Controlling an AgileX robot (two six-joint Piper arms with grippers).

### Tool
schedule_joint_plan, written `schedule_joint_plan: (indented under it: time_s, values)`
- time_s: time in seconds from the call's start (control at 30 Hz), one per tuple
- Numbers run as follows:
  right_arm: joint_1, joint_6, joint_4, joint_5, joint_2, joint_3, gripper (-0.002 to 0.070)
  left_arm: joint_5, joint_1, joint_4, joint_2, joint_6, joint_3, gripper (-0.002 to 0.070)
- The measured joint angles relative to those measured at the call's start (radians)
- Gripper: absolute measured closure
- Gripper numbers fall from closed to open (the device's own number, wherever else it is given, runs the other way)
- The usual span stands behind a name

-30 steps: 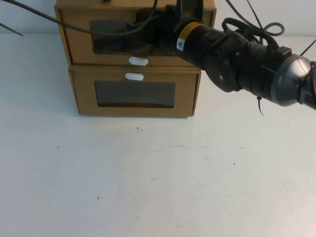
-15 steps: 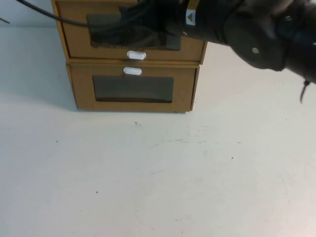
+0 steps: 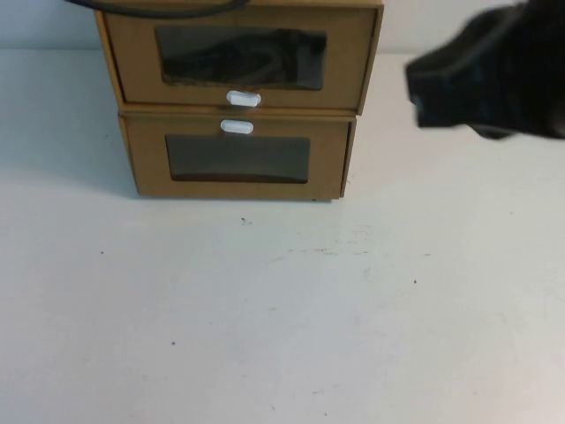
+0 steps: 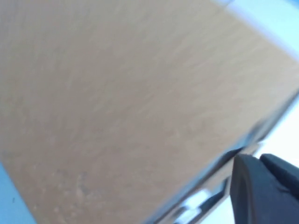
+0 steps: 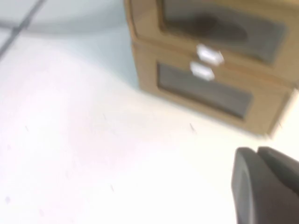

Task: Close the shoe box

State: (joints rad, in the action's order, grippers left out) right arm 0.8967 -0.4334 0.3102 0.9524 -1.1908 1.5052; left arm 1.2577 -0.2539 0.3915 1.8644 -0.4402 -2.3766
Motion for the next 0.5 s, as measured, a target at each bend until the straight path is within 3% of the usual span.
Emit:
schedule_joint_plan:
  time_s: [0.27, 0.5]
  values:
    - [0.000, -0.051, -0.004, 0.043, 0.319, -0.300, 0.0689, -0.051, -0.066, 0.004, -0.299, 0.000, 0.182, 0.0680]
    - [0.000, -0.068, -0.027, 0.047, 0.546, -0.477, 0.0689, -0.259, -0.079, 0.005, -0.656, -0.011, 0.628, 0.0680]
